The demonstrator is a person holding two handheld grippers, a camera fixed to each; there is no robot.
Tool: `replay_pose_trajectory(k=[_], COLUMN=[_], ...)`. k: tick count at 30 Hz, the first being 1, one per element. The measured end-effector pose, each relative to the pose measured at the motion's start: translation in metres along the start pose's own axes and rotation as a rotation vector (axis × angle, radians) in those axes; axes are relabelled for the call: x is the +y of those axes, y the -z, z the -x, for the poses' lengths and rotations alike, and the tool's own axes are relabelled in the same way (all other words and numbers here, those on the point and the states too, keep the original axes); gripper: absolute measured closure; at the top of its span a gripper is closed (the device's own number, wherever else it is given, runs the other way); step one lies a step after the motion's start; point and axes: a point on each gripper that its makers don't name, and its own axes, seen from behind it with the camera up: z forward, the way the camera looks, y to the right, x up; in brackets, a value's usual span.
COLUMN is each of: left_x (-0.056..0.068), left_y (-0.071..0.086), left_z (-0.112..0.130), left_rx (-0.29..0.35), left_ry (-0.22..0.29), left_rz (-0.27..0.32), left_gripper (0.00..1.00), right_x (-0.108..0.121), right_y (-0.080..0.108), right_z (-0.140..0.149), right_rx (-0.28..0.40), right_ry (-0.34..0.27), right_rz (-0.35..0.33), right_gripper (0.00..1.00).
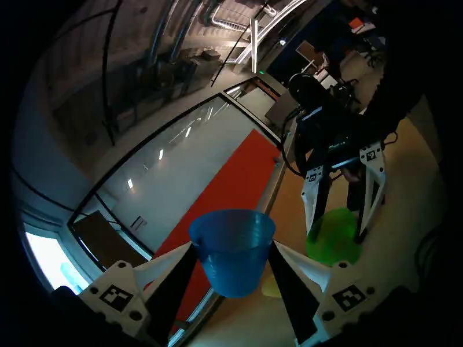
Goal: Pour water
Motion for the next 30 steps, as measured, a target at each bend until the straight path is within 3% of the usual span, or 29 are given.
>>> replay_pose_trajectory(k=[16, 26, 30], left_x=[-0.009, -0.014, -0.016], left_y=[-0.006, -0.007, -0.006], left_z=[0.005, 0.009, 0.011], left_rx=[-0.004, -0.004, -0.006], left_ry=[0.319, 0.554, 0.617], left_rz=[0.003, 0.010, 0.011], left_gripper=[0.17, 0.18, 0.18], right_x=[0.000, 0.003, 0.003], right_y=[0.002, 0.004, 0.004], right_z=[0.000, -0.007, -0.009], right_rx=[-0.004, 0.008, 0.011], right_ry=[0.007, 0.009, 0.010], right_rz=[0.006, 0.017, 0.018], right_gripper=[0.08, 0.08, 0.08])
